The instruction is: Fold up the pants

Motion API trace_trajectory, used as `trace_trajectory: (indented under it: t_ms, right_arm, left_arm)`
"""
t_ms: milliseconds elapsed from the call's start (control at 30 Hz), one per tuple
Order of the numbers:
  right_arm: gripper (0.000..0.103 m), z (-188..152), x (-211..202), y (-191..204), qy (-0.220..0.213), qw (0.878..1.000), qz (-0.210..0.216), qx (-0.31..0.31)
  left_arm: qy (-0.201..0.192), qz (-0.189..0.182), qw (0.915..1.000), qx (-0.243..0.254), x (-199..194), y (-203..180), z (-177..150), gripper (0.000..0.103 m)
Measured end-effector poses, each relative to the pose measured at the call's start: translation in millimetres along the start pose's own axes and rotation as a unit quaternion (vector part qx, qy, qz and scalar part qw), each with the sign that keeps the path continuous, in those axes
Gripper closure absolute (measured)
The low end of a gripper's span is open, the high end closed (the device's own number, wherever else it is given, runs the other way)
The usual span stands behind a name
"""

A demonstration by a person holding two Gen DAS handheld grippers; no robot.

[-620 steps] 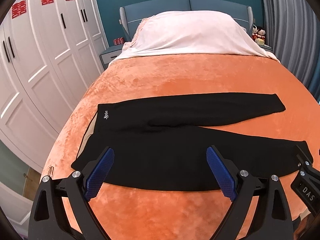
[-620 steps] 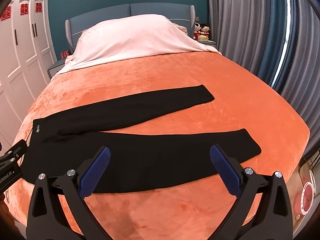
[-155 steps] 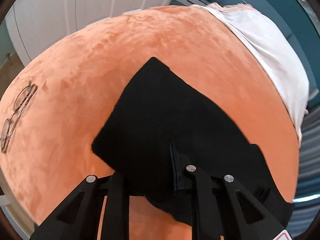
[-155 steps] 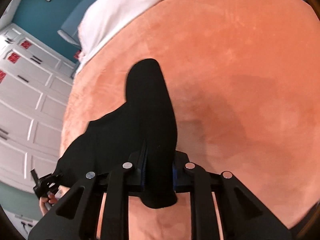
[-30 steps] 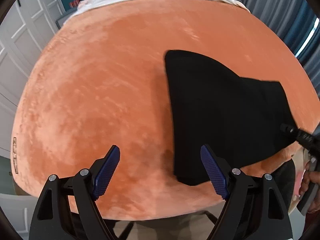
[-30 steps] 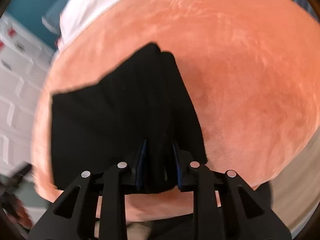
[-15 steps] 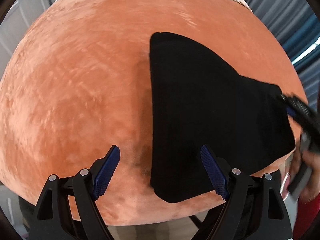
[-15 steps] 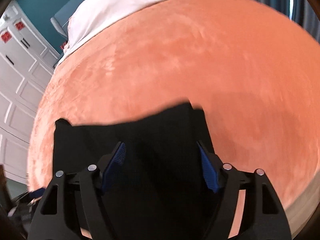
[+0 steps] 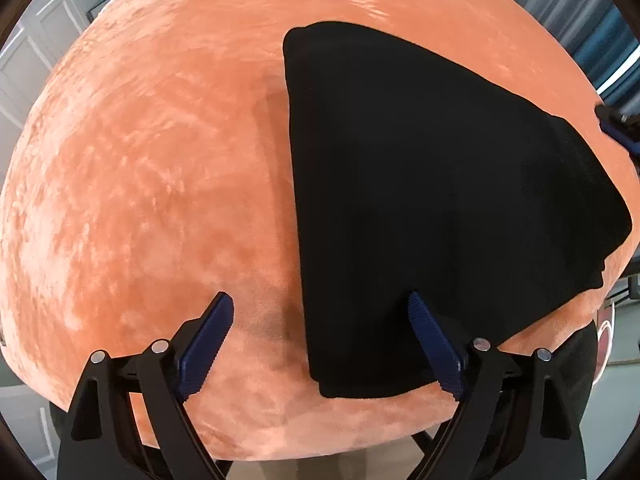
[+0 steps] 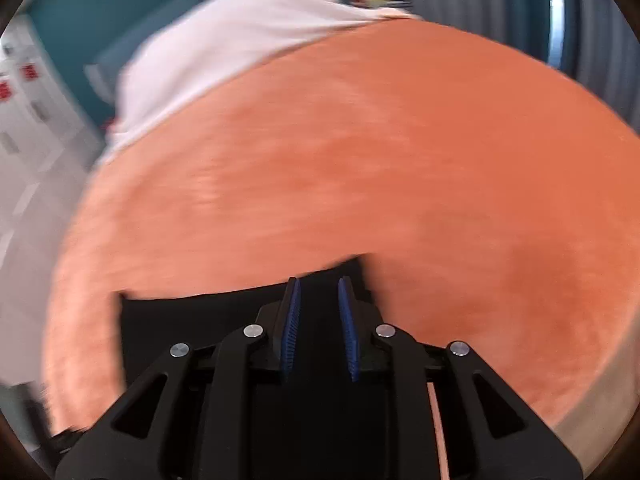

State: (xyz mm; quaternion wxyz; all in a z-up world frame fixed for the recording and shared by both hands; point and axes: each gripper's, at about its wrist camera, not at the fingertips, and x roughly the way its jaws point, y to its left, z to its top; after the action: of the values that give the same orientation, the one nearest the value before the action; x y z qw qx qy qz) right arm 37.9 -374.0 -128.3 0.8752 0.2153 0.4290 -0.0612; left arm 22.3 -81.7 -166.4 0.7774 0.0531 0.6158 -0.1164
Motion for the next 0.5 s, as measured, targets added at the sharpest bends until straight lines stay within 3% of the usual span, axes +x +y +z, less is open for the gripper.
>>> trace_trajectory:
  t_ms: [33,100,133,167,200,233,300,367,400,500]
  right_arm:
    - [0.083,-4,4,15,0.017,0.999,0.036,-0.013]
    - [0.086,-14,27,35,0.052,0.996,0.062,-0.049]
    - [0.086,-20,45,39,0.074,0.994,0.039,-0.071]
    - [0.090,-28,73,31,0.110,0.990,-0.022,-0.083]
    - [0.091,-29,76,21,0.117,0.991,-0.016,-0.059]
    - [0.091,-27,64,7,0.103,0.994,0.019,-0.007]
    - [0.081,-23,26,-12,0.062,0.997,0.023,0.034]
    - [0.046,-27,-5,-30,0.027,0.999,-0.005,0.037]
    - [0.044,-32,-17,-43,0.026,0.999,-0.022,0.034]
    - [0.044,-51,-24,-72,0.060,0.996,-0.045,0.037]
  left_arm:
    - [0.002,-0.001,1.0000,-0.003,2,0,1,0.016]
    - [0.005,-0.001,1.0000,-0.005,4,1,1,0.016]
    - [0.004,0.000,1.0000,-0.001,3,1,1,0.016]
    - [0.004,0.000,1.0000,0.002,2,1,2,0.016]
    - [0.005,-0.003,1.0000,0.004,-1,2,2,0.016]
    - [0.002,-0.003,1.0000,0.004,-5,2,2,0.016]
    - [-0.009,-0.020,0.9998,-0.002,-13,7,0,0.016]
    - [-0.011,-0.063,0.9978,-0.020,-17,14,-3,0.016]
    - [-0.002,-0.094,0.9948,-0.040,-13,22,-3,0.016]
    - [0.040,-0.138,0.9847,-0.099,12,34,-2,0.016]
